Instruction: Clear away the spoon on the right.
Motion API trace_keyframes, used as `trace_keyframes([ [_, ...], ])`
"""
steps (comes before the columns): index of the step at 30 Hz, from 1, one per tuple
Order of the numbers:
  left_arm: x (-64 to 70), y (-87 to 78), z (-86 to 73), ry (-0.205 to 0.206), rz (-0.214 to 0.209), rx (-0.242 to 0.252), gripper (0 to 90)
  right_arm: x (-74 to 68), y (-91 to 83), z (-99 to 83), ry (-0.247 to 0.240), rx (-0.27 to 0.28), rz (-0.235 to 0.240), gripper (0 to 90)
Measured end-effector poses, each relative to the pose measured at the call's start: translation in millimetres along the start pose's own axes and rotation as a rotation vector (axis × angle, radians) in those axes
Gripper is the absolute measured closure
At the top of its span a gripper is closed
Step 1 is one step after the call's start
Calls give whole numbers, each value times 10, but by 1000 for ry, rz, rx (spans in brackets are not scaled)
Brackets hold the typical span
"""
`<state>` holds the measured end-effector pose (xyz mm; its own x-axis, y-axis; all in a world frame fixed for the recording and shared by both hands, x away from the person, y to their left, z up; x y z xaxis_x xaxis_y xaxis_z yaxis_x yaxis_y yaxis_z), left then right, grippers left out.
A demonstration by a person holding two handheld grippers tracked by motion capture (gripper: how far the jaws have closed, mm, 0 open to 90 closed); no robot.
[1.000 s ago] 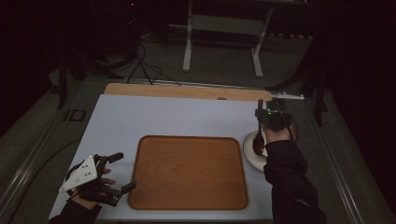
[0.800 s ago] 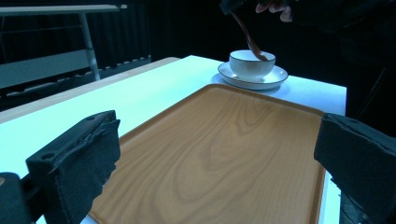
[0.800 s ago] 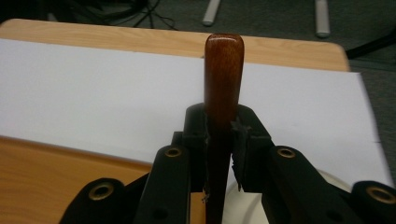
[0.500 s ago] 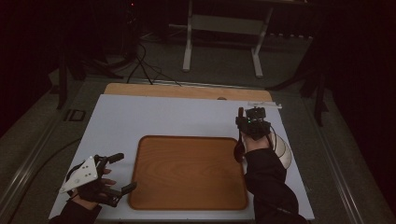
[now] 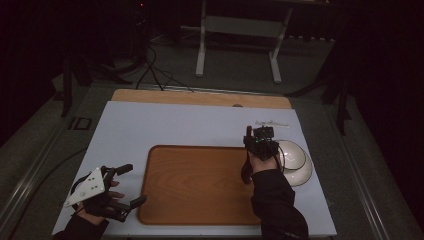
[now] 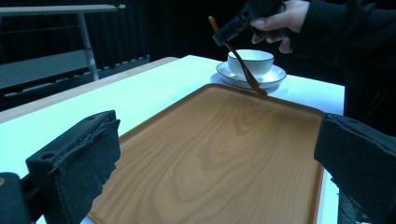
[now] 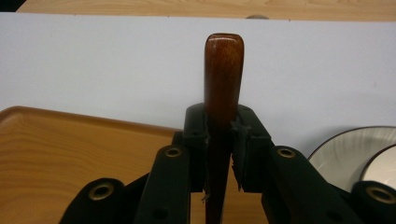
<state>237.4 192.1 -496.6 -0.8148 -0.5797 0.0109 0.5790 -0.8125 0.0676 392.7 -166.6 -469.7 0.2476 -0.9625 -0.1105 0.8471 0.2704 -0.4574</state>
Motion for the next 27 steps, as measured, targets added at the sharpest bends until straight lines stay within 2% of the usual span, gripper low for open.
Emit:
trace_keyframes([
  [8, 4, 8, -9, 1, -5, -5, 14, -43, 13, -179, 38, -20, 10, 772],
  [11, 8, 10, -11, 1, -7, -6, 14, -72, 30, -279, 25, -38, 11, 771],
  [27, 16, 7, -12, 3, -11, -7, 14, -103, 165, -612, 51, -88, -11, 771],
])
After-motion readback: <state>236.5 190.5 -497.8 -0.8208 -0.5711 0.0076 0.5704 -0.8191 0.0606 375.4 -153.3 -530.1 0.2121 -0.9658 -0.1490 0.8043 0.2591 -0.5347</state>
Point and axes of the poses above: each handheld gripper's, and its own axes: y roughly forward along the jaws, z roughly out of its top, x roughly to its right, the point moved 6 cm from there along y, roughly forward along the jaws, and after that the axes turned 15 degrees about x, right-handed, at the moved point
